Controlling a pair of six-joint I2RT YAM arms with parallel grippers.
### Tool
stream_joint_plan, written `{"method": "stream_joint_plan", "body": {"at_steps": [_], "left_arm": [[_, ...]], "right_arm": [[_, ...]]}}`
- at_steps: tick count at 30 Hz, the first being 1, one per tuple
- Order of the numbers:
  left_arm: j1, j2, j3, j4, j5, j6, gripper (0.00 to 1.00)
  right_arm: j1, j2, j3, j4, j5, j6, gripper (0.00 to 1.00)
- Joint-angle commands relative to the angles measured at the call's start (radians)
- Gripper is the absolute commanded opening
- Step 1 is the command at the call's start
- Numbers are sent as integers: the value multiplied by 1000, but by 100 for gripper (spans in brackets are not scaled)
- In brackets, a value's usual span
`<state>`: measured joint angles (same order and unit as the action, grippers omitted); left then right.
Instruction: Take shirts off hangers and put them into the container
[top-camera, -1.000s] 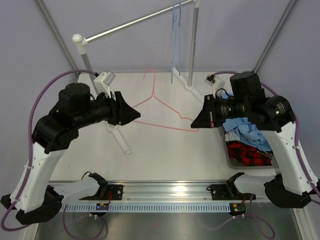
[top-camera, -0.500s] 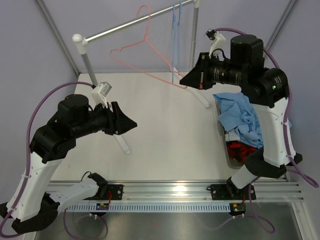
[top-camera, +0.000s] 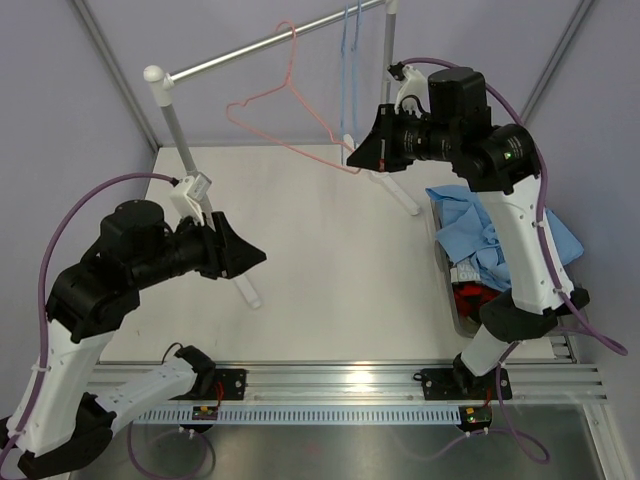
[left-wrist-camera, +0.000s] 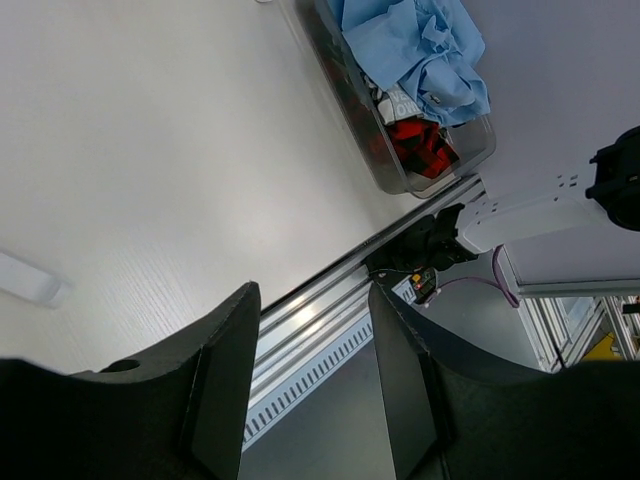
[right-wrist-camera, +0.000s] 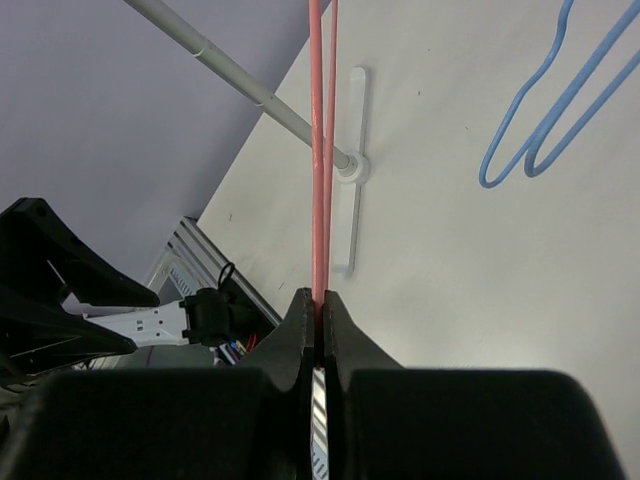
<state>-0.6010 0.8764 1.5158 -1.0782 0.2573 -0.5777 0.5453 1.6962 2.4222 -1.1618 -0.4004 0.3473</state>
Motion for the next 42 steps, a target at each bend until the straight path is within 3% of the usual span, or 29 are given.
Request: {"method": "stream_joint_plan", "body": {"at_steps": [1, 3, 4, 5, 12, 14, 15, 16, 18, 20, 22, 26, 32, 42], "left_arm": [[-3, -13, -11, 11, -20, -5, 52], [-2, -10, -23, 20, -18, -4, 52], [-3, -10, -29, 24, -12, -4, 53], [-3, -10, -32, 29, -9, -4, 53], [-2, 4, -72, 50, -13, 1, 56], [-3, -1, -86, 50, -21, 9, 61], [-3, -2, -94, 58, -27, 12, 64], [-2, -7, -110, 60, -30, 13, 75], [-2, -14, -131, 72, -41, 21, 85], [-3, -24, -164, 78, -55, 24, 99], [-3, -27, -186, 92, -69, 30, 99], [-3, -40, -268, 136, -99, 44, 99], [-6, -76, -380, 237, -174, 42, 99], [-9, -215, -638, 394, -253, -10, 99]], "right_arm": [[12, -76, -55, 57, 25, -11, 0], [12, -102, -102, 56, 26, -13, 4], [13, -108, -121, 57, 28, -13, 11], [12, -118, -136, 59, 29, -13, 28], [13, -156, -212, 51, 41, -19, 66], [12, -161, -219, 45, 40, -19, 70], [13, -165, -225, 45, 46, -19, 79], [13, -168, -235, 44, 52, -19, 83], [15, -190, -265, 36, 83, -21, 94], [16, -231, -335, 34, 144, -14, 96], [16, -272, -414, 42, 179, 5, 99], [18, -418, -786, 135, 253, 45, 99], [21, -526, -1188, 292, 250, 97, 99], [21, -716, -1422, 493, 229, 95, 99]]}}
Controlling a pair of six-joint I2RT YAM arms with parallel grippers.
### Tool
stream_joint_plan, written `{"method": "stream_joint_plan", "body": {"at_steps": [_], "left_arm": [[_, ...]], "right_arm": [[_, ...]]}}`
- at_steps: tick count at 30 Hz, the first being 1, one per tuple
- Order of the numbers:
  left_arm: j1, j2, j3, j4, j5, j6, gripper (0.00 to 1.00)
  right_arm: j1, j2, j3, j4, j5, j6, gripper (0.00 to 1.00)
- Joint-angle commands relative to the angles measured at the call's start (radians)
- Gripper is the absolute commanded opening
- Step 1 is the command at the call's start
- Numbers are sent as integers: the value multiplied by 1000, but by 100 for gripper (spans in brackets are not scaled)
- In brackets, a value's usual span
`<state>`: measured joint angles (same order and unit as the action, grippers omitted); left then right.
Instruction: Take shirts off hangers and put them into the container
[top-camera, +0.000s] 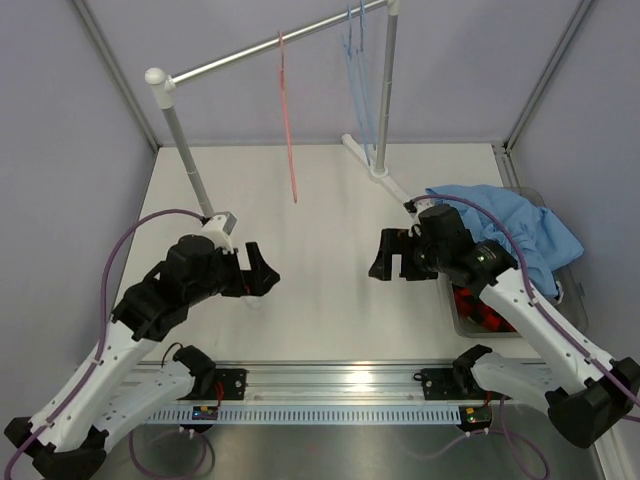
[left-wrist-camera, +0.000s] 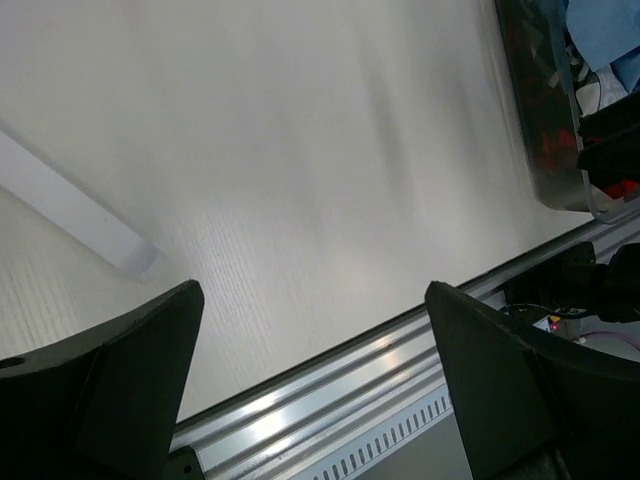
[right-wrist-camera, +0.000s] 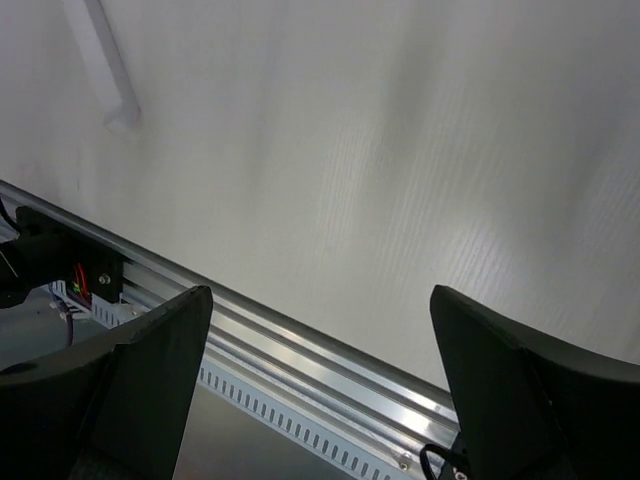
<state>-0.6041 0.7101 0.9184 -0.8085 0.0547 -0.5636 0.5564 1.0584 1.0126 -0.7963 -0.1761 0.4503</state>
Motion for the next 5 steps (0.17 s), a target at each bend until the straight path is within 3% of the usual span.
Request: {"method": "stream_joint_plan", "body": {"at_steps": [1, 5], "left_arm": [[-6, -60, -56, 133, -70, -25, 99], [-8, -106, -130, 196, -85, -32, 99]], "right_arm": [[8, -95, -23, 150, 10, -18, 100], [10, -158, -63, 180, 46, -30, 99]]}}
